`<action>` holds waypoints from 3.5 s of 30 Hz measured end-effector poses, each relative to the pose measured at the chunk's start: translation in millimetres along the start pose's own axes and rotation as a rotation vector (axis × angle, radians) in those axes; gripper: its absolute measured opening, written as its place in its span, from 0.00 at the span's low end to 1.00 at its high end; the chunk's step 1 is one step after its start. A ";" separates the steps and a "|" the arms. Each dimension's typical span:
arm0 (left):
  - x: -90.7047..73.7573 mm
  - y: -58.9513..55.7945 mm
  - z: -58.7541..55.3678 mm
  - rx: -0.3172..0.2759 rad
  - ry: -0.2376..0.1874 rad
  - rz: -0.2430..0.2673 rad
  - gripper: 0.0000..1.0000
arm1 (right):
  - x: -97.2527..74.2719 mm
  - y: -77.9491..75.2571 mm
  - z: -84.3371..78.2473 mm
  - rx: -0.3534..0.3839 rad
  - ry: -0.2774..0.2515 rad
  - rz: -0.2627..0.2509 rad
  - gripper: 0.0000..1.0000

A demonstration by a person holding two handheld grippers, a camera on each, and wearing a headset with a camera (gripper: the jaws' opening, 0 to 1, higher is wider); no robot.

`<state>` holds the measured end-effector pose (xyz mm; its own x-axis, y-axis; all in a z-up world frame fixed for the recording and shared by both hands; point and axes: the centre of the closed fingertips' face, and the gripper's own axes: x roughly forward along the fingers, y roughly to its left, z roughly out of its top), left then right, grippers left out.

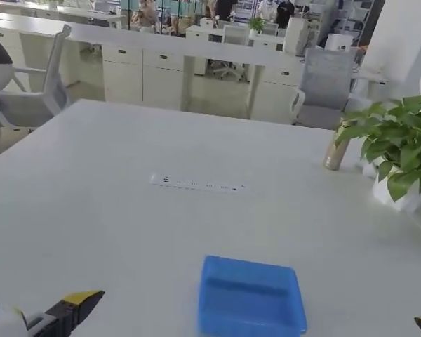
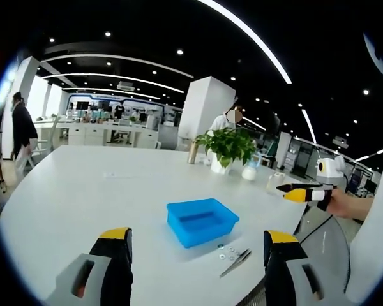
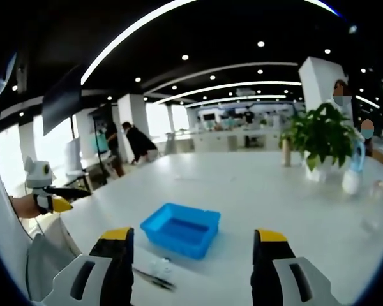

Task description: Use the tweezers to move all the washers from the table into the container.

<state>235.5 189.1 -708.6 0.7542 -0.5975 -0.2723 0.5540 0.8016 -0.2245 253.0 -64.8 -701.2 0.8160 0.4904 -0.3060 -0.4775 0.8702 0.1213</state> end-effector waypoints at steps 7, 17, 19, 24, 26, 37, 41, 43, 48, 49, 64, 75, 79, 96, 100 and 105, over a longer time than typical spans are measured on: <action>22.3 -5.9 -19.1 0.037 0.074 -0.137 0.78 | 11.1 6.9 -13.0 0.019 0.023 -0.011 0.64; 54.1 -39.5 -64.1 0.126 0.283 -0.372 0.50 | 26.5 24.3 -54.5 -0.044 0.187 0.099 0.40; 60.3 -46.3 -75.3 0.165 0.339 -0.419 0.46 | 30.4 29.6 -67.3 -0.104 0.258 0.117 0.39; 73.7 -50.0 -98.3 0.276 0.427 -0.473 0.30 | 40.6 40.1 -89.6 -0.220 0.370 0.170 0.34; 76.5 -51.5 -104.0 0.297 0.445 -0.488 0.26 | 43.5 44.0 -97.6 -0.272 0.414 0.192 0.32; 82.4 -56.7 -142.1 0.491 0.568 -0.494 0.10 | 41.5 66.7 -127.3 -0.460 0.572 0.280 0.23; 84.4 -59.8 -144.2 0.510 0.568 -0.496 0.05 | 39.0 68.0 -128.6 -0.458 0.573 0.281 0.23; 86.4 -61.3 -145.1 0.520 0.569 -0.497 0.05 | 37.7 68.8 -128.4 -0.459 0.570 0.287 0.23; 92.0 -63.6 -147.2 0.561 0.585 -0.501 0.02 | 34.4 65.2 -125.1 -0.484 0.571 0.304 0.23; 92.1 -64.4 -147.9 0.569 0.593 -0.509 0.01 | 33.2 63.9 -123.4 -0.484 0.570 0.310 0.23; 79.2 -93.3 -111.2 0.744 0.583 -0.463 0.00 | 22.6 68.7 -117.3 -0.587 0.511 0.498 0.23; 58.2 -138.0 -72.4 0.720 0.505 -0.484 0.00 | 31.6 86.9 -138.5 -0.684 0.522 0.669 0.20; 55.3 -141.0 -73.2 0.734 0.518 -0.491 0.00 | 34.5 99.4 -144.2 -0.681 0.521 0.730 0.15; 70.7 -125.9 -52.1 0.818 0.558 -0.504 0.00 | 66.2 102.8 -127.5 -0.616 0.427 0.722 0.07; 75.8 -120.7 -50.1 0.836 0.579 -0.518 0.00 | 73.9 105.6 -126.2 -0.604 0.415 0.725 0.07; 79.4 -117.6 -49.9 0.846 0.603 -0.534 0.00 | 76.5 106.5 -126.5 -0.580 0.407 0.725 0.07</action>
<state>212.6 46.4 -750.5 0.1906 -0.5918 -0.7832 0.9799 0.0663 0.1884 223.3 59.5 -831.1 0.1451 0.7441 -0.6521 -0.9866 0.1587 -0.0384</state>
